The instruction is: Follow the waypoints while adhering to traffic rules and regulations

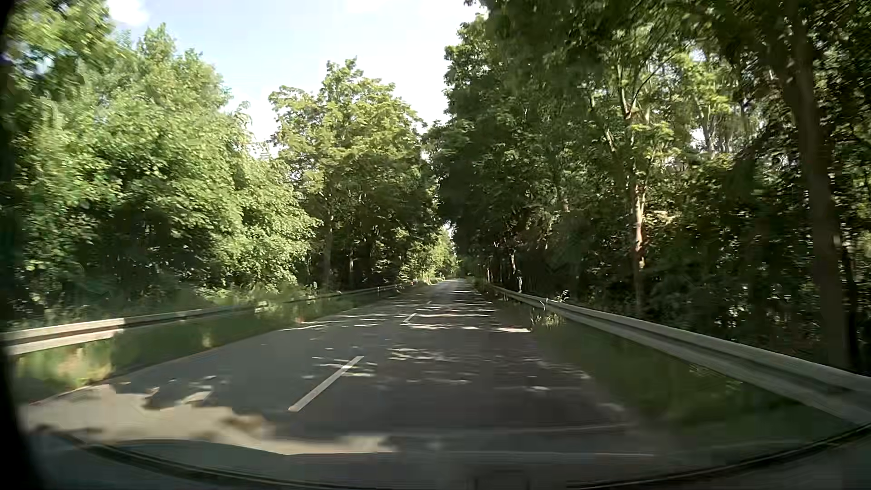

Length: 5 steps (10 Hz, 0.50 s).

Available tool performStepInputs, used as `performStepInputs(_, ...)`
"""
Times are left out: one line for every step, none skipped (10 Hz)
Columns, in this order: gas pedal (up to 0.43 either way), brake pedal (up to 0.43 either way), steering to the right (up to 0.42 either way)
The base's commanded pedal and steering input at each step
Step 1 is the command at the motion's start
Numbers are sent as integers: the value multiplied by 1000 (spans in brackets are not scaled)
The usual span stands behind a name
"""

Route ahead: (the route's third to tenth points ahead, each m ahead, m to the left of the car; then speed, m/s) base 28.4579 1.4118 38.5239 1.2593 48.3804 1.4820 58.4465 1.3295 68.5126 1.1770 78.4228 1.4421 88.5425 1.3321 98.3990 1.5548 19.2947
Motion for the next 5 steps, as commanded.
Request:
performStepInputs(79, 30, -1)
performStepInputs(79, 30, -1)
performStepInputs(79, 30, -1)
performStepInputs(79, 30, -1)
performStepInputs(79, 30, -1)
